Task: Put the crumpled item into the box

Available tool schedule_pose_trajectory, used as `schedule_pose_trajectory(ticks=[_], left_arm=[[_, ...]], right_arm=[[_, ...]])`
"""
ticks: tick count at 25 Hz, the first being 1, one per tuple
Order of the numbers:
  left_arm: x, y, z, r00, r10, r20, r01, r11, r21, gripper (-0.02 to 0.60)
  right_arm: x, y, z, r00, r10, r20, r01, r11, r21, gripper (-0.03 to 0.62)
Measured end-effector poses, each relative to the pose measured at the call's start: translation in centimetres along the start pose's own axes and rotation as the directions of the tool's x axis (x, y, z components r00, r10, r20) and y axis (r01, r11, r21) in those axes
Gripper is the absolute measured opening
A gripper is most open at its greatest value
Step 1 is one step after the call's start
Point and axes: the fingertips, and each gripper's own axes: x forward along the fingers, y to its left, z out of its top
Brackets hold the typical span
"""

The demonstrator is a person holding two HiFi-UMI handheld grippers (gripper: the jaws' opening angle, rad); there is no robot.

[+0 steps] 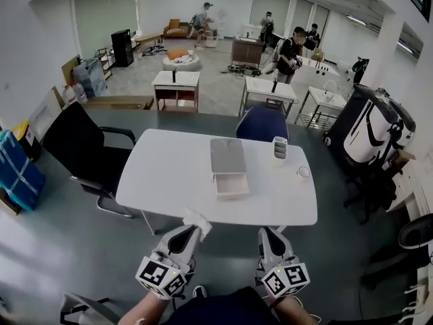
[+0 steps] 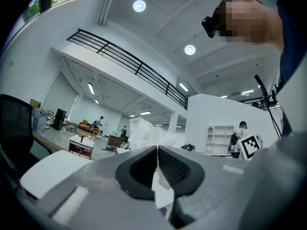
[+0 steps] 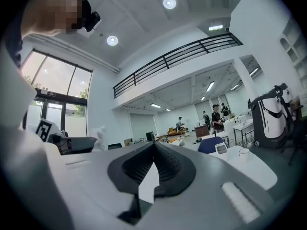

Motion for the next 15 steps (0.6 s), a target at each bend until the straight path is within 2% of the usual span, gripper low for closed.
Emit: schedule_pose_trajectory(ticks=[6,10,15], left_arm=[[-1.6,4.4,0.1,1.0,0.011,-0.012,-0.011,1.0,-0.018,0.011],[-1.7,6.2,-0.3,1.0,0.007,-0.015,-0.008,1.0,-0.03,0.011],[0.6,8.9,-1.0,0.998,0.044,-0.036,-0.045,0.998,-0.036,0.011]], right_arm=[[1.1,0.5,-0.4,0.996,-0.087,-0.005,0.087,0.996,-0.02,0.002],[2.1,1.1,-1.2,0.995,-0.101,-0.026,0.101,0.995,-0.026,0.002],[4.7,-1.1,-2.0,0.994,-0.105,-0.037,0.104,0.994,-0.009,0.002]])
